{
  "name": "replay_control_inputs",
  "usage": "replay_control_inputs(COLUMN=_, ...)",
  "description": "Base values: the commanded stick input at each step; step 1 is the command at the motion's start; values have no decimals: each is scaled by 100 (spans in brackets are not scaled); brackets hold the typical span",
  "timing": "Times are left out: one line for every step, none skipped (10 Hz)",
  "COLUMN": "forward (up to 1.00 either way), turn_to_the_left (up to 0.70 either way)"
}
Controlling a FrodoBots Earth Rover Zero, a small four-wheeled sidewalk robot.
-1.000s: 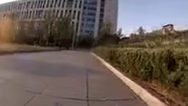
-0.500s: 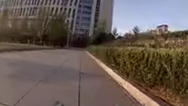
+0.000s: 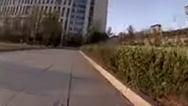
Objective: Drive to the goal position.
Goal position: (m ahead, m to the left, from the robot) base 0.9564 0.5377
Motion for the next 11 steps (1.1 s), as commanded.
replay_control_inputs(forward=70, turn_to_the_left=-14)
replay_control_inputs(forward=70, turn_to_the_left=-14)
replay_control_inputs(forward=70, turn_to_the_left=-14)
replay_control_inputs(forward=70, turn_to_the_left=-14)
replay_control_inputs(forward=70, turn_to_the_left=-14)
replay_control_inputs(forward=70, turn_to_the_left=-14)
replay_control_inputs(forward=70, turn_to_the_left=-14)
replay_control_inputs(forward=70, turn_to_the_left=-14)
replay_control_inputs(forward=70, turn_to_the_left=-14)
replay_control_inputs(forward=70, turn_to_the_left=-14)
replay_control_inputs(forward=70, turn_to_the_left=-14)
